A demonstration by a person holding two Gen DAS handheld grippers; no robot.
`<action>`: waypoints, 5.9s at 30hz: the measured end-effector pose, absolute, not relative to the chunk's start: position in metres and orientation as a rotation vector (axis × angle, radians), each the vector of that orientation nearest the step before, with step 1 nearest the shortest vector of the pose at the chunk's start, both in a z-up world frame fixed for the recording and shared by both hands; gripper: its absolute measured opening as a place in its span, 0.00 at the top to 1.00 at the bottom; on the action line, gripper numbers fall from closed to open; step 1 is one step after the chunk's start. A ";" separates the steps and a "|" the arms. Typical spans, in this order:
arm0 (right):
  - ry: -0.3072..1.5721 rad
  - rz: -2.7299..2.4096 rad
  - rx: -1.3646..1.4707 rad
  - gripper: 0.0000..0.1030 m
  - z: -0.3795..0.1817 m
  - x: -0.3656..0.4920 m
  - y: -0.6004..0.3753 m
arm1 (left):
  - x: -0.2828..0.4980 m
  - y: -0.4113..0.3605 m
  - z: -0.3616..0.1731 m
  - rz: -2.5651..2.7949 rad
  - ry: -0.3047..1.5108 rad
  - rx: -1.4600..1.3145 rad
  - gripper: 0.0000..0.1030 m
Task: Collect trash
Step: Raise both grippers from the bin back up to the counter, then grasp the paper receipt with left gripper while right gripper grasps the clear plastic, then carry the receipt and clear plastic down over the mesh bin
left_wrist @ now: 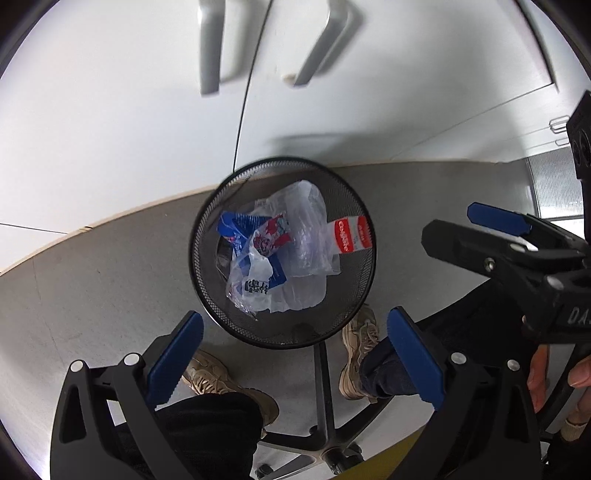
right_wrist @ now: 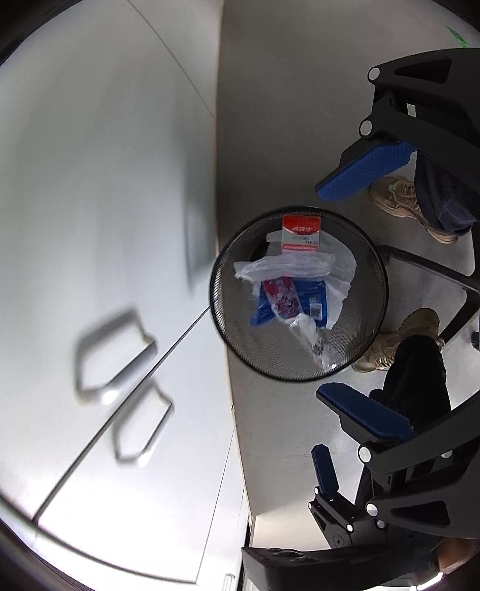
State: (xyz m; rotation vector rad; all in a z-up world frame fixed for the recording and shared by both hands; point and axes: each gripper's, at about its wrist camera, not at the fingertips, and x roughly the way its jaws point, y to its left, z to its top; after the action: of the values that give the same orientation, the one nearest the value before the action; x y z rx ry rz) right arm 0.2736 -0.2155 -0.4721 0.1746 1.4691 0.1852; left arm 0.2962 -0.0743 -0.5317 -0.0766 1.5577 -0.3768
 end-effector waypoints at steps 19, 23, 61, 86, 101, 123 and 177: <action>1.166 0.265 0.043 0.03 -0.278 0.219 -0.206 | 0.238 -0.052 -0.315 -0.434 1.220 0.008 0.04; 1.099 0.287 0.014 0.03 -0.237 0.204 -0.200 | 0.218 -0.052 -0.265 -0.440 1.123 0.018 0.04; 0.729 0.242 -0.089 0.03 -0.038 0.403 -0.222 | 0.483 0.021 -0.034 -0.268 0.710 -0.021 0.04; 0.849 0.146 -0.027 0.03 -0.076 0.683 -0.274 | 0.719 0.001 -0.096 -0.174 0.915 0.007 0.04; 0.940 0.105 -0.023 0.03 -0.106 0.742 -0.280 | 0.746 0.003 -0.109 -0.145 0.962 0.030 0.38; 0.947 0.117 -0.064 0.63 -0.107 0.738 -0.271 | 0.731 0.030 -0.110 -0.148 0.968 -0.073 0.73; 0.841 0.437 -0.019 0.84 -0.042 0.316 -0.177 | 0.320 0.017 -0.046 -0.313 0.850 -0.133 0.73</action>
State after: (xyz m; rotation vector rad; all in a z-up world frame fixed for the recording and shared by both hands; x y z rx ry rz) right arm 0.3162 -0.1774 -0.0416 -0.0189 0.8409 0.4365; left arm 0.3195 0.0170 -0.0456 -0.1335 0.8503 -0.3130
